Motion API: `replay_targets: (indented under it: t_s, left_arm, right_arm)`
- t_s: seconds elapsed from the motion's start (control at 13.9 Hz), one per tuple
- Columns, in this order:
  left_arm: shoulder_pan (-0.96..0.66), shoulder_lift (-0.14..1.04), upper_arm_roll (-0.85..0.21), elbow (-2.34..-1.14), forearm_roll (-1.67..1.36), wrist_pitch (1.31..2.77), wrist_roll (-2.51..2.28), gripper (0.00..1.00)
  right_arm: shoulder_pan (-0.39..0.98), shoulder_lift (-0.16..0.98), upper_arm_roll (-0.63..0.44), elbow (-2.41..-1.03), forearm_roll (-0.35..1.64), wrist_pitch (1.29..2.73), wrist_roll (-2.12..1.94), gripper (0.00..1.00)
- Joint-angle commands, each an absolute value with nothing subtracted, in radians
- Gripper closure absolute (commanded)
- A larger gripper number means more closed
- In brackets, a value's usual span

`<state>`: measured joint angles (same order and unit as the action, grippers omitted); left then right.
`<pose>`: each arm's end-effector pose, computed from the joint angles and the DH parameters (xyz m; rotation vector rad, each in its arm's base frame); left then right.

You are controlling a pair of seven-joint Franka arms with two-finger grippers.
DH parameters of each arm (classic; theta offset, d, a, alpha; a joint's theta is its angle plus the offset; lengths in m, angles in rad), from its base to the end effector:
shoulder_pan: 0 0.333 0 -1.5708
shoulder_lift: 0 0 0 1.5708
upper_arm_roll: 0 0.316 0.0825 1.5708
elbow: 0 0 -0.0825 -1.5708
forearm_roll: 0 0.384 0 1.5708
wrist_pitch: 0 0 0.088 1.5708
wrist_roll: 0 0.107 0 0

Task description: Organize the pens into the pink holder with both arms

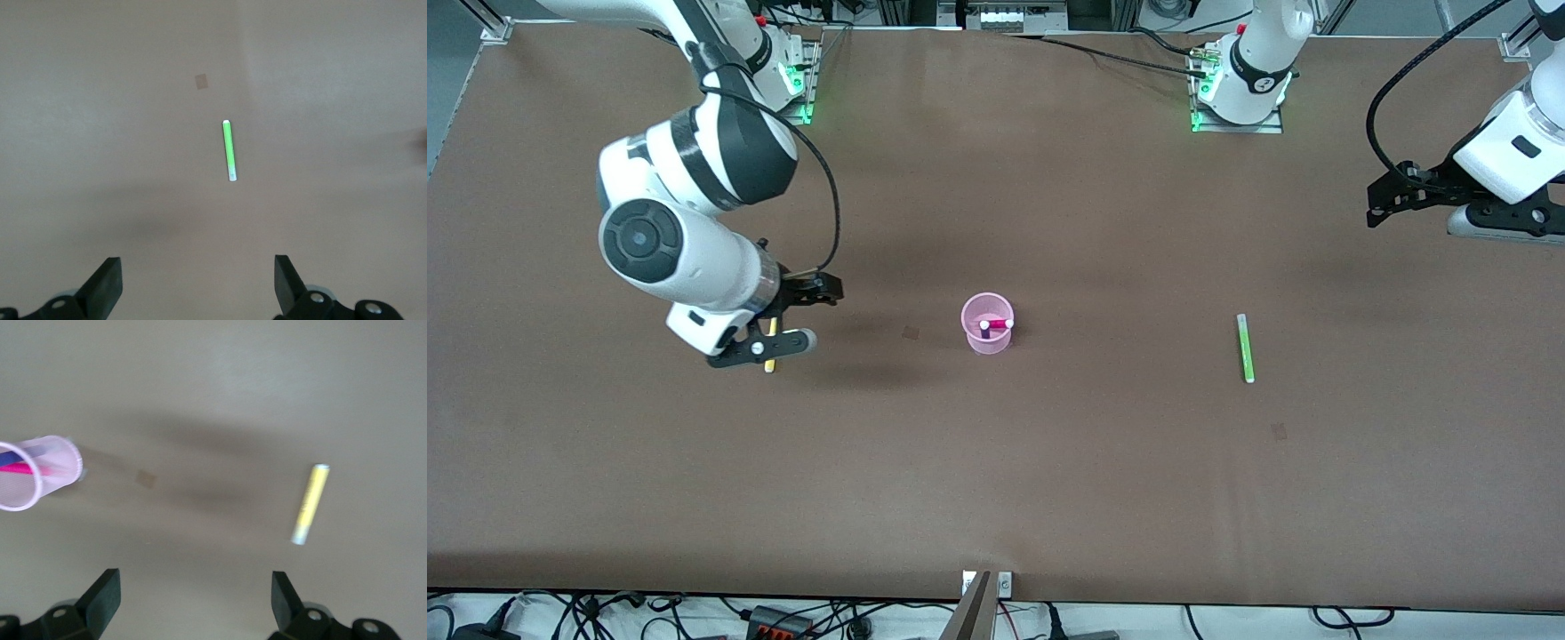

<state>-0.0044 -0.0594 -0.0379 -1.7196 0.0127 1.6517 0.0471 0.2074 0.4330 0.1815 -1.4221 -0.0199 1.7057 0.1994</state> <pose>0.5401 -0.0221 0.5935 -3.1235 0.1413 0.0134 0.6274 0.2343 0.4416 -3.1059 -0.2843 0.2390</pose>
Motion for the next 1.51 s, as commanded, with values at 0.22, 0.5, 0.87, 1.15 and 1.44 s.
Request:
replay_targets:
  t_s: [0.22, 0.5, 0.87, 1.15, 1.44]
  left_arm:
    - [-0.003, -0.067, -0.035, -1.718, -0.006, 1.640, 0.046, 0.00]
    - [-0.003, -0.067, -0.035, -1.718, -0.006, 1.640, 0.044, 0.00]
    - [-0.003, -0.066, -0.035, -1.718, -0.006, 1.640, 0.046, 0.00]
    - [-0.003, -0.066, -0.035, -1.718, -0.006, 1.640, 0.046, 0.00]
    - [-0.003, -0.067, -0.035, -1.718, -0.006, 1.640, 0.046, 0.00]
  right_arm:
    - [0.210, 0.371, 0.078, -1.384, -0.046, 1.638, 0.229, 0.00]
    - [0.192, 0.342, 0.061, -1.391, -0.049, 1.635, 0.218, 0.00]
    - [0.082, 0.285, 0.061, -1.393, -0.046, 1.651, 0.219, 0.00]
    - [0.061, 0.250, -0.029, -1.388, 0.004, 1.635, 0.184, 0.00]
    - [0.031, 0.203, -0.094, -1.390, 0.038, 1.585, 0.052, 0.00]
